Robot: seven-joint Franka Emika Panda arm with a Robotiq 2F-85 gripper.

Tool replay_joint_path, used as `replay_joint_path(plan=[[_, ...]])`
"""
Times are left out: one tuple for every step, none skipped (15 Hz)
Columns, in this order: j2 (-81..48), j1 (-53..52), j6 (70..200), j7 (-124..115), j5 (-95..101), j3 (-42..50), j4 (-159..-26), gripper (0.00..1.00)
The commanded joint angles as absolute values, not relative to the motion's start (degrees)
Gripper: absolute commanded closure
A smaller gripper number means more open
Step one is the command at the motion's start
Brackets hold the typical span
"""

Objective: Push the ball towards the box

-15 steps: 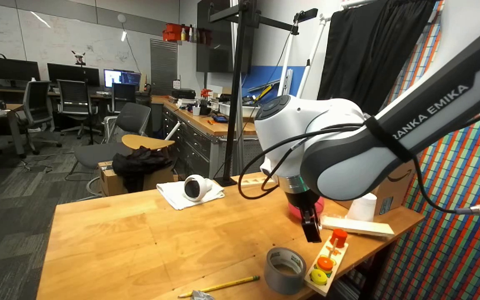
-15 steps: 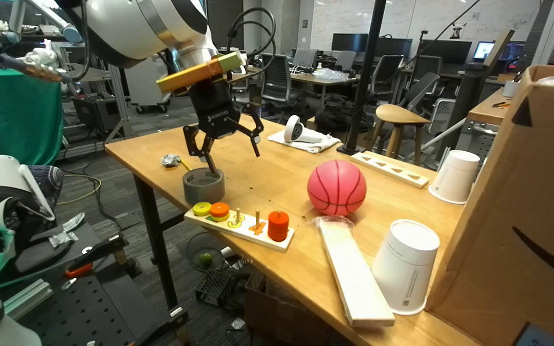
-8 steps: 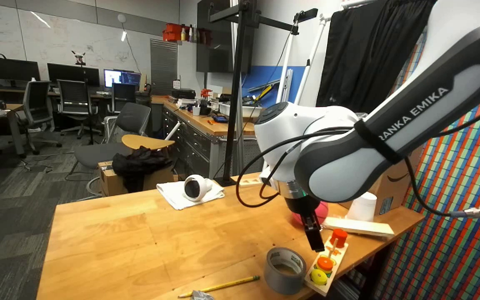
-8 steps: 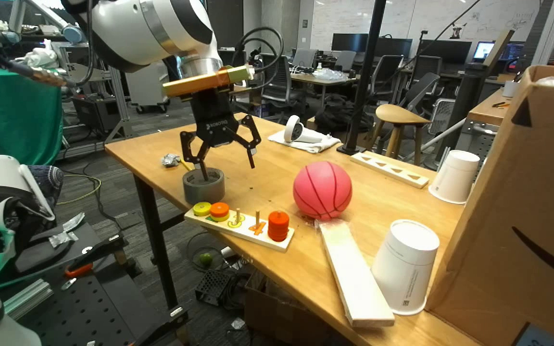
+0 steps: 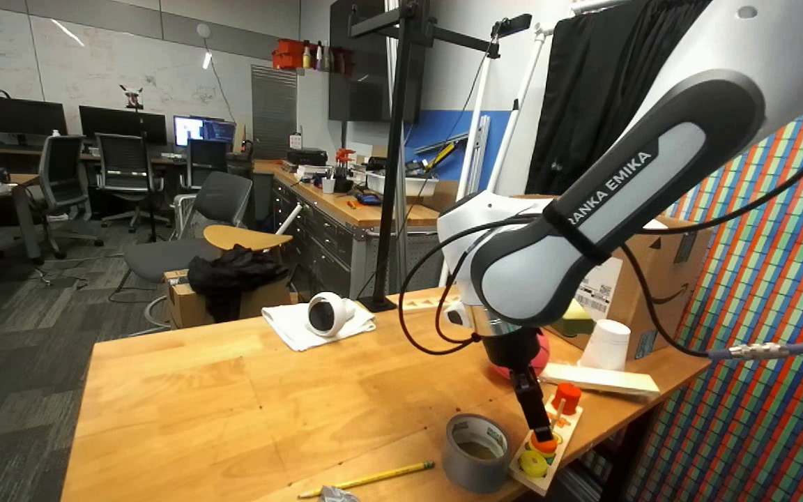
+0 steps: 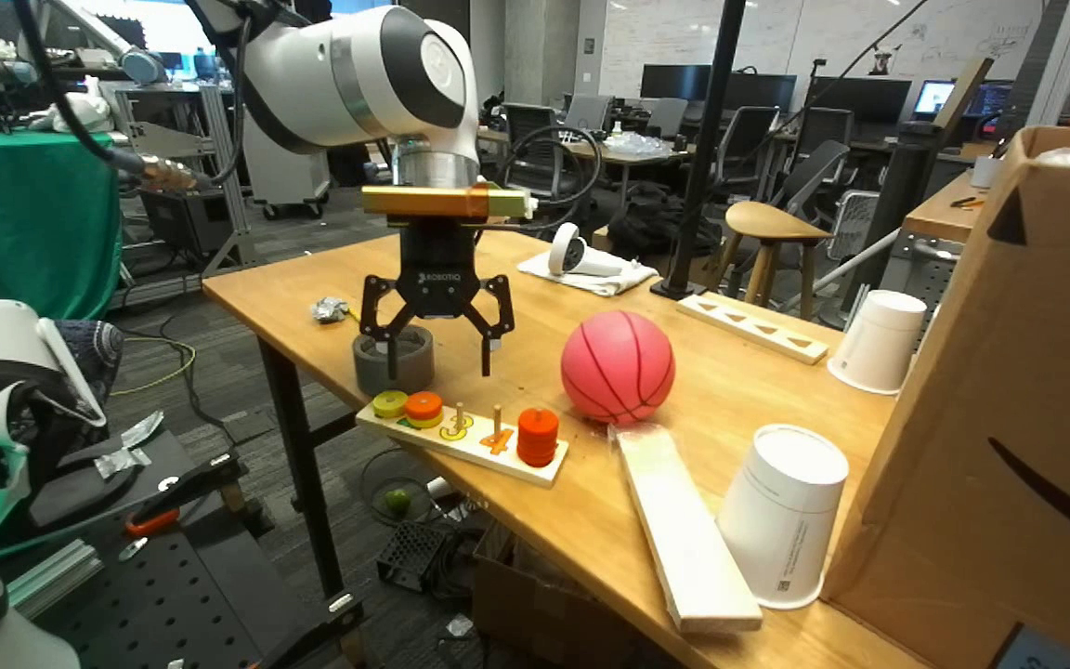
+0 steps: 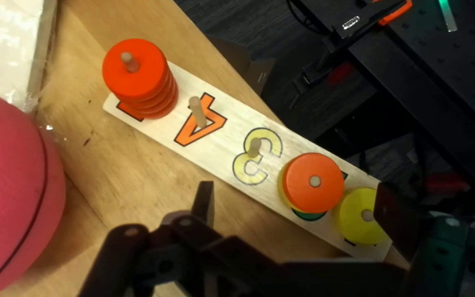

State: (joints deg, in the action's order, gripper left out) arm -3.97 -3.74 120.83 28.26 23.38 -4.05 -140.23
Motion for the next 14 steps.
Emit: replay_joint_path(plan=[[-5.99,-2.48,120.17,30.80,23.52,-3.28,-137.36,0.00],[-6.01,-2.18,120.59,30.55,24.49,-3.06,-137.16,0.00],[-5.74,-1.71,121.56,30.44,25.93,-2.62,-137.03,0.00],[-5.60,-1.19,122.53,30.64,27.16,-2.18,-136.85,0.00],[-5.20,-0.55,123.82,30.99,28.23,-1.60,-136.91,0.00],[-4.78,0.05,125.59,31.14,29.04,-1.02,-137.14,0.00],[-4.37,0.98,127.97,31.95,28.95,-0.27,-137.55,0.00],[-4.48,1.83,129.99,32.84,28.40,0.39,-137.67,0.00],[-4.58,2.78,131.84,34.30,26.87,1.03,-137.90,0.00],[-4.64,3.80,134.45,36.33,24.87,1.57,-138.54,0.00],[-4.92,4.61,136.77,38.10,22.88,1.98,-138.97,0.00],[-5.18,5.41,139.23,40.16,20.49,2.31,-139.61,0.00],[-5.40,6.06,141.47,41.66,18.06,2.55,-140.12,0.00],[-5.44,6.72,143.35,43.47,14.74,2.66,-140.60,0.00]])
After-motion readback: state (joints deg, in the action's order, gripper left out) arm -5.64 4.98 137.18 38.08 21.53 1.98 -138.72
